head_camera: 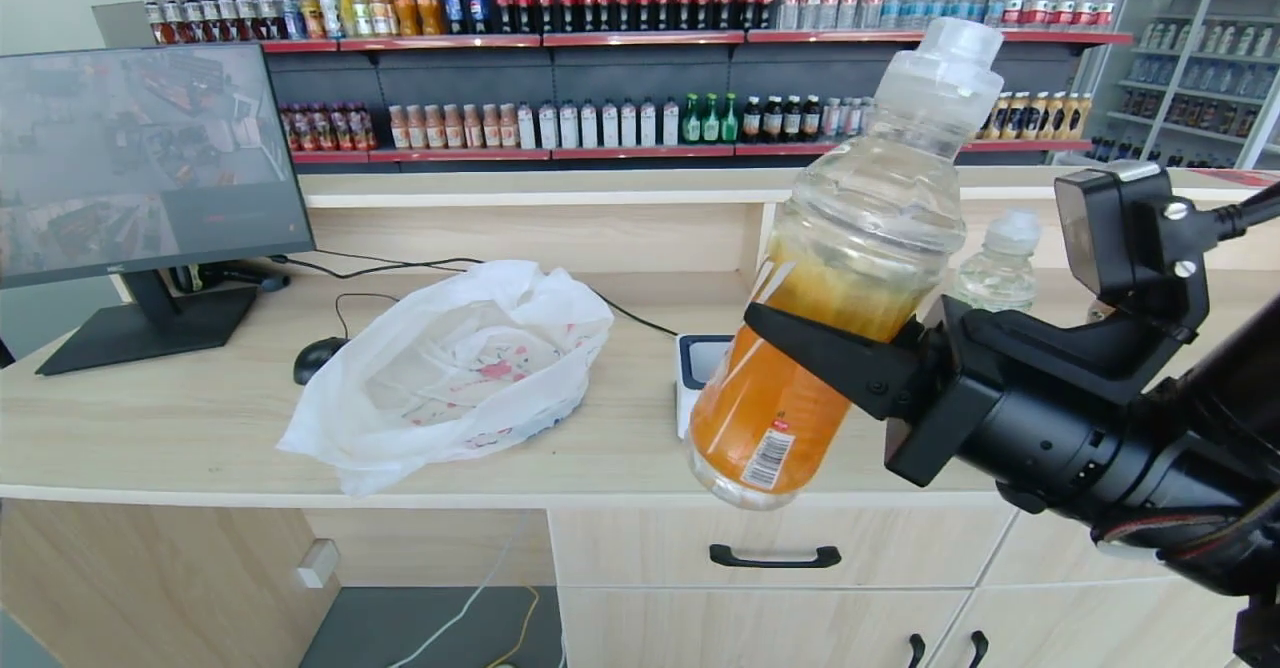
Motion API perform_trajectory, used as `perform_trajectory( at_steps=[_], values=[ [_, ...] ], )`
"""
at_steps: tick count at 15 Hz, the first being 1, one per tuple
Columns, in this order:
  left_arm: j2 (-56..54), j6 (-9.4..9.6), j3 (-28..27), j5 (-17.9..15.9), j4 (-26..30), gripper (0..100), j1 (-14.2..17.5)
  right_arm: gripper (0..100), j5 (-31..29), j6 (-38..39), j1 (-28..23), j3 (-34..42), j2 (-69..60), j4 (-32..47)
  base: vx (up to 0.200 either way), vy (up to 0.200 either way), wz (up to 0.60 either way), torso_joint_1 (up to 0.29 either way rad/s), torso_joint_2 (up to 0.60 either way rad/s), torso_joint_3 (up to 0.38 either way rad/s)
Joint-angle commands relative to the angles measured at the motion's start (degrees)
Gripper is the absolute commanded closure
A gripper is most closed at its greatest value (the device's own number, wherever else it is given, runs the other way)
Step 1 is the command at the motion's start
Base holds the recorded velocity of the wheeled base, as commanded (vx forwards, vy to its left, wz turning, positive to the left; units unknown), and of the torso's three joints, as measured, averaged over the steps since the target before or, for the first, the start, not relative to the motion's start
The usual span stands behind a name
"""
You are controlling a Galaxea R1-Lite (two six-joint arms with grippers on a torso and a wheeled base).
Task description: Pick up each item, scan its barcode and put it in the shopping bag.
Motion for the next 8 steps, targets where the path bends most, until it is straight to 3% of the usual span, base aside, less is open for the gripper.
perform_trajectory(
  at_steps=[1, 8],
  values=[
    [-0.02, -0.01, -0.04, 0.01, -0.01, 0, 0.0, 100, 0.63, 1.46, 0.83, -1.57, 0.67, -0.7, 0.0, 0.0, 0.0, 0.0, 0.0, 0.0],
    [-0.02, -0.01, -0.04, 0.01, -0.01, 0, 0.0, 100, 3.53, 0.76, 2.76, -3.59, 0.31, -1.93, 0.0, 0.0, 0.0, 0.0, 0.0, 0.0]
  ],
)
